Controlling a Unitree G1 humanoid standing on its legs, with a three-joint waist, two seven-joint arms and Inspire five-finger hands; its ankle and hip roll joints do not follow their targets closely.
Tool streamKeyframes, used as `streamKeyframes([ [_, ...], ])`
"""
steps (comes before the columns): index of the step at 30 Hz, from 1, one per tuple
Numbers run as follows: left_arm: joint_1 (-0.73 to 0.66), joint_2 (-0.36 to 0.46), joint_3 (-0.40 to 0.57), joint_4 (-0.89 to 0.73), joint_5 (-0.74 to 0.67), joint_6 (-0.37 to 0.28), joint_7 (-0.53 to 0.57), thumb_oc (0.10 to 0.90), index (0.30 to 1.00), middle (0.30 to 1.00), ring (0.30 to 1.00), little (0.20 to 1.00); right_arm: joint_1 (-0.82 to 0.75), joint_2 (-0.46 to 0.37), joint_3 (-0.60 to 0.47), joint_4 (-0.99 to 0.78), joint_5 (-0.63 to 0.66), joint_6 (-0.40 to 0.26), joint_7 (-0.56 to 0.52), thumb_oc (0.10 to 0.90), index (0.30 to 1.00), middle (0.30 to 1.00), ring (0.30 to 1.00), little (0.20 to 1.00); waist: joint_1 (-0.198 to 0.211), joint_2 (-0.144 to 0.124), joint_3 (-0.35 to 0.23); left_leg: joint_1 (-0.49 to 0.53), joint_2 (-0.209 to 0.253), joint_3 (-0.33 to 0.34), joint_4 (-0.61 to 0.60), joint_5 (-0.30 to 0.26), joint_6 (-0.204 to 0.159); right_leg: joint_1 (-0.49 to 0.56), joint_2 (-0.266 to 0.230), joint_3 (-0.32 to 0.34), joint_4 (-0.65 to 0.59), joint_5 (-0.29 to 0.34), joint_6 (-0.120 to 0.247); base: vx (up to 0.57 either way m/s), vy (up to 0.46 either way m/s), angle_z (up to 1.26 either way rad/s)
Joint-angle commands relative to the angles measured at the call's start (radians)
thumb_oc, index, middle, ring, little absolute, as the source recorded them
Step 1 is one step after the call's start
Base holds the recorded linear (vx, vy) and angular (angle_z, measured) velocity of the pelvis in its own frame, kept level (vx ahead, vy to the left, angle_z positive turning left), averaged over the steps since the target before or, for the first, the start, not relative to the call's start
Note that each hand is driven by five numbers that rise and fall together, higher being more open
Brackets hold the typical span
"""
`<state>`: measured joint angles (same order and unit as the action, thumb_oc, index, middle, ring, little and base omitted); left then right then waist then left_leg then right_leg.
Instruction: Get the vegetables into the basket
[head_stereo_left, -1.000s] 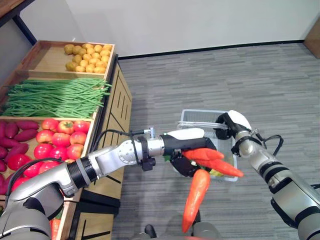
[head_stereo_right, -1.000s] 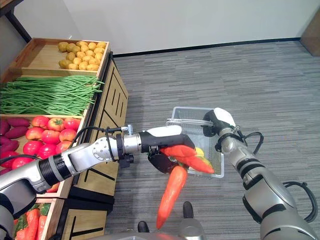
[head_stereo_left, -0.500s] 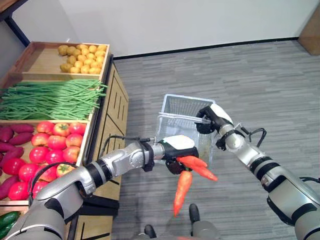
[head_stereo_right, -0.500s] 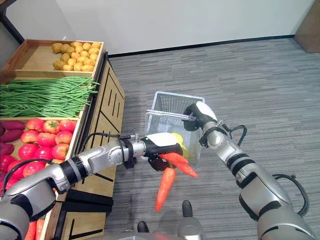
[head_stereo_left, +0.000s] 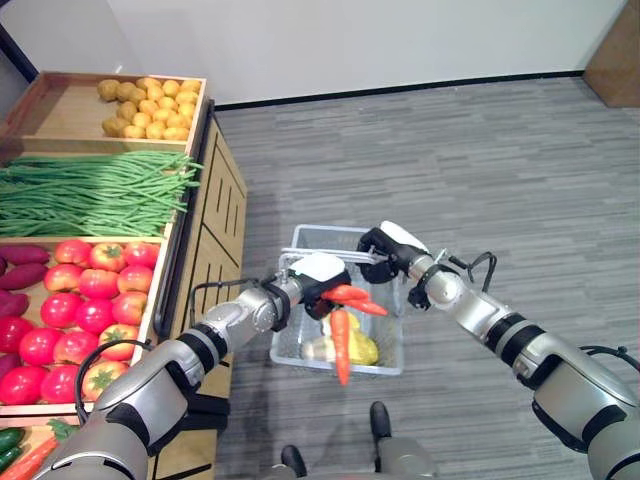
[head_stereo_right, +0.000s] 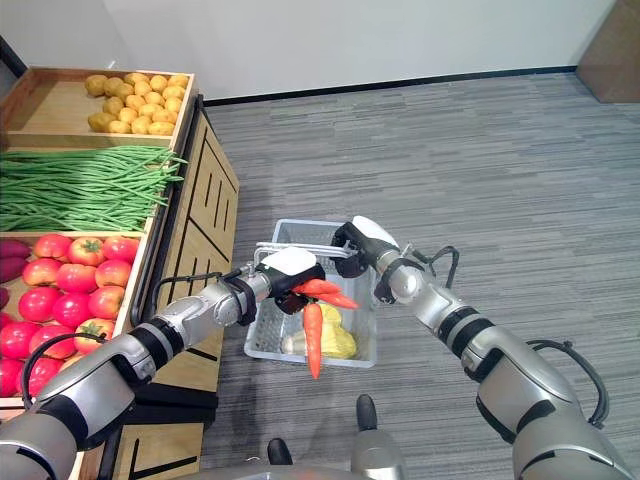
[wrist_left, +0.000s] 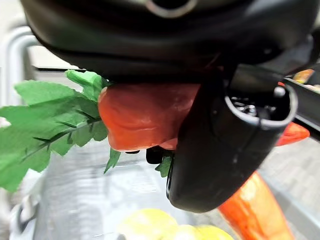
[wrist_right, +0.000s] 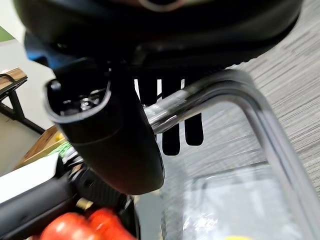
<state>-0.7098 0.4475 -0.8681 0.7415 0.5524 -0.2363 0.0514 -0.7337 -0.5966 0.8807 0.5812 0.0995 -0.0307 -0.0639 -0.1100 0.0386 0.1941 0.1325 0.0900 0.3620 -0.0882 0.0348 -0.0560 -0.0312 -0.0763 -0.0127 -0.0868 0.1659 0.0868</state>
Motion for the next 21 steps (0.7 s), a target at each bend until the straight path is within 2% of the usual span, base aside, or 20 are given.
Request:
streamKeyframes([
  [1, -0.121, -0.044, 0.034, 0.111, 0.048, 0.044, 0.112, 0.4, 0.3, 0.3, 0.3, 0.3, -0.217, 0.01, -0.044, -0.134, 0.148, -0.111, -0.005, 0.4, 0.3, 0.3, 0.3, 0.3, -0.005, -0.031, -0.04, -0.028, 0.045, -0.036, 0.001, 0.024, -0.073, 0.075, -0.087, -0.058, 0.0, -0.096, 0.105, 0.0, 0.0, 0.0],
  [6, -0.108, -0.068, 0.061, 0.186, 0.056, 0.078, 0.121, 0.4, 0.3, 0.3, 0.3, 0.3, -0.193, -0.017, -0.036, -0.226, 0.244, -0.107, 0.014, 0.4, 0.3, 0.3, 0.3, 0.3, -0.01, -0.037, -0.042, -0.025, 0.046, -0.034, 0.001, 0.023, -0.074, 0.075, -0.087, -0.058, 0.0, -0.096, 0.103, 0.0, 0.0, 0.0],
  [11, -0.098, -0.076, 0.071, 0.212, 0.055, 0.083, 0.122, 0.4, 0.3, 0.3, 0.3, 0.3, -0.182, -0.031, -0.042, -0.295, 0.286, -0.112, 0.015, 0.4, 0.3, 0.3, 0.3, 0.3, -0.015, -0.039, -0.044, -0.024, 0.048, -0.028, 0.001, 0.024, -0.074, 0.074, -0.086, -0.054, 0.0, -0.095, 0.101, 0.0, 0.0, 0.0],
  [18, -0.073, -0.083, 0.065, 0.183, 0.046, 0.07, 0.12, 0.4, 0.3, 0.3, 0.3, 0.3, -0.182, -0.034, -0.068, -0.328, 0.315, -0.12, -0.018, 0.4, 0.3, 0.3, 0.3, 0.3, -0.019, -0.044, -0.044, -0.019, 0.052, -0.025, 0.001, 0.023, -0.075, 0.075, -0.083, -0.053, 0.0, -0.095, 0.098, 0.0, 0.0, 0.0],
  [21, -0.068, -0.084, 0.043, 0.12, 0.041, 0.046, 0.122, 0.4, 0.3, 0.3, 0.3, 0.3, -0.184, -0.018, -0.082, -0.307, 0.299, -0.121, -0.05, 0.4, 0.3, 0.3, 0.3, 0.3, -0.018, -0.044, -0.044, -0.021, 0.053, -0.024, 0.001, 0.022, -0.074, 0.074, -0.082, -0.053, 0.0, -0.095, 0.097, 0.0, 0.0, 0.0],
])
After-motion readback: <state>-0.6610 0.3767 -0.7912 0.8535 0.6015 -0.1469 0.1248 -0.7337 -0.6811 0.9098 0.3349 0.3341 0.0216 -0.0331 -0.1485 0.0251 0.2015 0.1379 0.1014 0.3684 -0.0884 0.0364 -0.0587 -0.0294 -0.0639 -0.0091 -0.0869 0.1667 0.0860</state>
